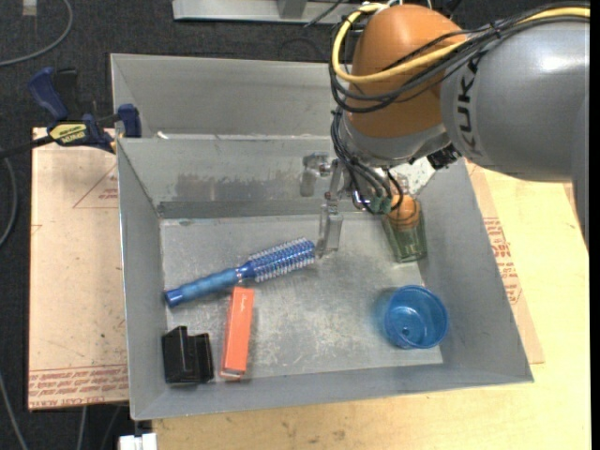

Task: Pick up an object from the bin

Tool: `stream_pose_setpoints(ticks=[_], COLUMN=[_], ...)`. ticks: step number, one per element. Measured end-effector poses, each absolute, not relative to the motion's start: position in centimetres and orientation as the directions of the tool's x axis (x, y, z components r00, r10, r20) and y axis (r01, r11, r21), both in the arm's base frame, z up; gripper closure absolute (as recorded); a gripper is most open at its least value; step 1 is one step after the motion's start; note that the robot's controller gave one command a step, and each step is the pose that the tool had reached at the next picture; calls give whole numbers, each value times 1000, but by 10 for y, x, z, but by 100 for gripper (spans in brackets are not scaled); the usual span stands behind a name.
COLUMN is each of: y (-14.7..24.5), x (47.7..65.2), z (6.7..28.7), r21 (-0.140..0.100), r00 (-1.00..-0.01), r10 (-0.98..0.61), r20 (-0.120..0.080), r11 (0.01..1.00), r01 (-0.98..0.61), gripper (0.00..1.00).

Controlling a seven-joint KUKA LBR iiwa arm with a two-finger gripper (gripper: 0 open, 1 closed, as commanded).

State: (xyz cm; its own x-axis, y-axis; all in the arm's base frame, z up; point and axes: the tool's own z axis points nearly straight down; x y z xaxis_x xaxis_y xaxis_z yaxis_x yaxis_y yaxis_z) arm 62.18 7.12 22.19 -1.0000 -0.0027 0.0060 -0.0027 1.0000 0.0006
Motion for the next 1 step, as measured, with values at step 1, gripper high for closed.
stream_pose_setpoints(ticks=[1], y=[71], x=[623], z=[227], r21=[1], r00=[-1000], r10=[-1], r20=[-2], r11=[1000], r01=[-1], gripper=[0])
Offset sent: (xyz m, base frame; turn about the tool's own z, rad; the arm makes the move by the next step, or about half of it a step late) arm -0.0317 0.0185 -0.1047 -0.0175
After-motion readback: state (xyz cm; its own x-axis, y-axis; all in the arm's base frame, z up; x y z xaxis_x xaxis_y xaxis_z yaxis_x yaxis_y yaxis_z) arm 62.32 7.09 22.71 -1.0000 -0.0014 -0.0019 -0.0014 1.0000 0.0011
